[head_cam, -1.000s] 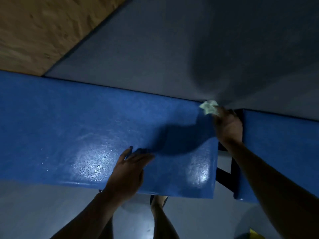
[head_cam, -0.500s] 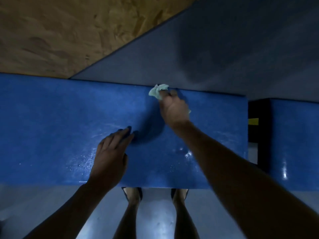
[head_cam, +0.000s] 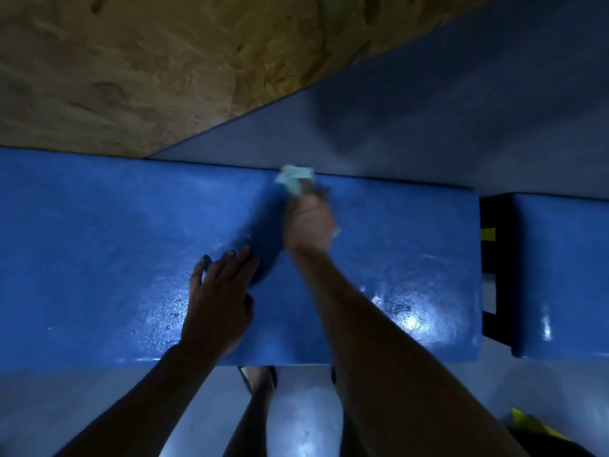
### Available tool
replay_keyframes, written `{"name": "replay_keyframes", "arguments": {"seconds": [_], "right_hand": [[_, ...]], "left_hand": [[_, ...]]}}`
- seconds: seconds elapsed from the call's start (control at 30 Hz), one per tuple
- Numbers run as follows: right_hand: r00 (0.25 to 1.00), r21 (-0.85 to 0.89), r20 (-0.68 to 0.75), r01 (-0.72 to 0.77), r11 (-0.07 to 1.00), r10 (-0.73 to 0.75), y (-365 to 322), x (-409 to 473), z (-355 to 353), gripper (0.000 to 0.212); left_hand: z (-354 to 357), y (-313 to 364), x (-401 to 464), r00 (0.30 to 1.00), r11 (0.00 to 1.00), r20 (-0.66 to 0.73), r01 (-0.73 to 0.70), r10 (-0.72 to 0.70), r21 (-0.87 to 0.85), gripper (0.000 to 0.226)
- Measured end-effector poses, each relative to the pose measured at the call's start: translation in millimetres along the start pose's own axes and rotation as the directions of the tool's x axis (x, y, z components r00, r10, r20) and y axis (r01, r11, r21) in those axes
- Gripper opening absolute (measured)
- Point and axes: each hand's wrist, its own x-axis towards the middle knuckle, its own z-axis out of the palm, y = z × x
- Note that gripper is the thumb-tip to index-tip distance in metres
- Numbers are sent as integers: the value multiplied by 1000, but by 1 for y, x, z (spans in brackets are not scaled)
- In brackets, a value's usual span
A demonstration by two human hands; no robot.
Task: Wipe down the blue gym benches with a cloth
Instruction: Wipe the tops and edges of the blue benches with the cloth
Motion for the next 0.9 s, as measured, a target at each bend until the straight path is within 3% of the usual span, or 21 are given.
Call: {"name": "replay_keyframes", "arguments": {"seconds": [0.1, 0.2, 0.27, 0.37, 0.43, 0.53, 0.57, 0.63, 0.67, 0.73, 0.8, 0.9], "right_hand": [[915, -96, 163, 386, 918, -368, -18, -10, 6, 34], [866, -164, 112, 500, 850, -488, 30, 9, -25, 34], [914, -208, 125, 404, 891, -386, 83, 28, -50, 33], [999, -141, -35, 7, 990, -12, 147, 44, -84, 44], [979, -39, -120, -171, 984, 165, 144, 44, -75, 52], [941, 72, -117, -310, 948, 316, 75, 30, -31, 32], [964, 56, -107, -240, 969, 245, 38, 19, -16, 24], [993, 22, -88, 86, 996, -84, -34, -8, 5, 17], [965, -54, -17, 260, 964, -261, -56, -17, 11, 19], [894, -188, 72, 449, 874, -443, -64, -16, 14, 25], [852, -172, 89, 524, 834, -517, -42, 0, 3, 38], [926, -275, 98, 377, 884, -364, 31, 33, -26, 32]], "left_hand": [[-1, 0, -1, 1000, 1000, 20, 4, -4, 3, 64], [-6, -3, 1, 1000, 1000, 20, 7, -7, -14, 62], [-6, -5, 1, 1000, 1000, 21, -5, 6, -25, 61], [-3, -10, 1, 999, 999, 42, -14, 15, -39, 65], [0, -11, 1, 998, 999, 54, -9, 12, -48, 66], [1, -10, 0, 999, 998, 32, -18, 20, -68, 66], [0, -11, 0, 1000, 997, 19, -20, 22, -70, 66], [-1, -12, 0, 999, 997, -4, -35, 35, -67, 64], [-2, -12, 0, 999, 997, -12, -46, 45, -61, 63], [-3, -14, 3, 998, 997, -6, -58, 58, -48, 63], [-4, -15, 4, 999, 997, 7, -44, 45, -55, 65], [0, -16, 3, 999, 997, 16, -36, 38, -73, 65]]}}
